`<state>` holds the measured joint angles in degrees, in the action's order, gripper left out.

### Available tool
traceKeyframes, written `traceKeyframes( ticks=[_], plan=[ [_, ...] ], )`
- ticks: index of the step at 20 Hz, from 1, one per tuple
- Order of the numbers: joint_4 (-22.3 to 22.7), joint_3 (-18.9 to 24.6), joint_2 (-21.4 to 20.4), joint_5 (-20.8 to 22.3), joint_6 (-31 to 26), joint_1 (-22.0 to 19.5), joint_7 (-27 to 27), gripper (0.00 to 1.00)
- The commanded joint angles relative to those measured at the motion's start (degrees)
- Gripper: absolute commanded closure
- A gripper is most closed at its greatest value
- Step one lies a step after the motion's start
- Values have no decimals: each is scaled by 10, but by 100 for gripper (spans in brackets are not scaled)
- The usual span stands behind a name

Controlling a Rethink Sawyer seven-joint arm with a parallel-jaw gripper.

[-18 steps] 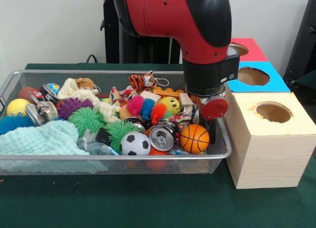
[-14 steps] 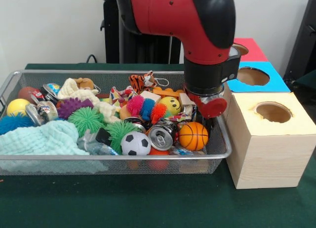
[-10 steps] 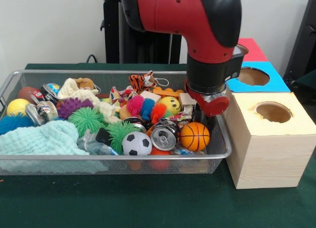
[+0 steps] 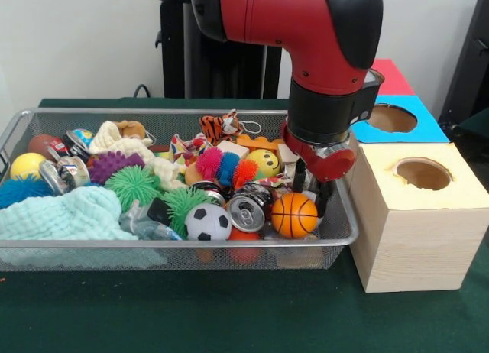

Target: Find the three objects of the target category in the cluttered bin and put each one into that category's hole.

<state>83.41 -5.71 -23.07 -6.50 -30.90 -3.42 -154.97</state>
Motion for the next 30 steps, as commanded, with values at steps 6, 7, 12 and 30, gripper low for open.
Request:
traceKeyframes(
  ticks=[6,7,12,30],
  plan=[
    [-37,-13,-13,29,-82,-13,5,0],
    [-37,-12,-16,28,-87,-14,6,0],
    [-42,-18,-28,26,-115,-9,0,0],
    [-36,-1,-70,32,-161,-29,31,0]
  ],
)
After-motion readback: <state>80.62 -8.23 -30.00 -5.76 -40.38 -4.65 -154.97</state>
